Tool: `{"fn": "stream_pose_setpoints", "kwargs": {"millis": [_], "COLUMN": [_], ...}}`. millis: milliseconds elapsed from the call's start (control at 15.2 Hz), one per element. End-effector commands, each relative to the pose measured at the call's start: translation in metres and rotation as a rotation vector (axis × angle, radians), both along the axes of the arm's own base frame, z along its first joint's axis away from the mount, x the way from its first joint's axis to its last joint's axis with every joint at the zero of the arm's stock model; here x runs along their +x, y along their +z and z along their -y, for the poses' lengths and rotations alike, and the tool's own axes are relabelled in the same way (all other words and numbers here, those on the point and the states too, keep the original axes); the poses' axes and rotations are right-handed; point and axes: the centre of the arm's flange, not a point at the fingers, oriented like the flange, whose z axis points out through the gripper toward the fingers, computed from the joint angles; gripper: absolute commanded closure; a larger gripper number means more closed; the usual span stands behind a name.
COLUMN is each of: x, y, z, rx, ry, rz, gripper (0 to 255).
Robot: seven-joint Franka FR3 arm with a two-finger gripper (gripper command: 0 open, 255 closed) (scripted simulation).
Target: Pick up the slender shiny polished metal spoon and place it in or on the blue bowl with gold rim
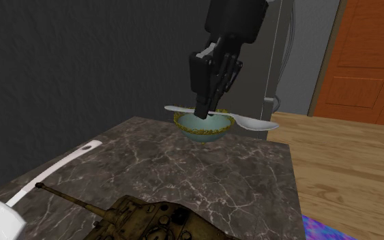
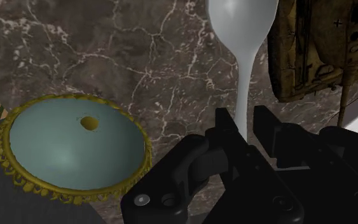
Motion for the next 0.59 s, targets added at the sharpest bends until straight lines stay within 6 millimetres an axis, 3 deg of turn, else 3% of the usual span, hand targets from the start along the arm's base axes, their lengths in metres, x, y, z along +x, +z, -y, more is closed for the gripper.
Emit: {"fn": "stream_pose_setpoints", "kwargs": {"millis": [0, 528], "x": [0.015, 0.078], "y": [0.003, 0.009], "z": [0.020, 0.104], "rx": [-0.001, -0.001], "ry": [0.000, 0.000], "rz": [0.000, 0.000], "gripper": [255, 255]}}
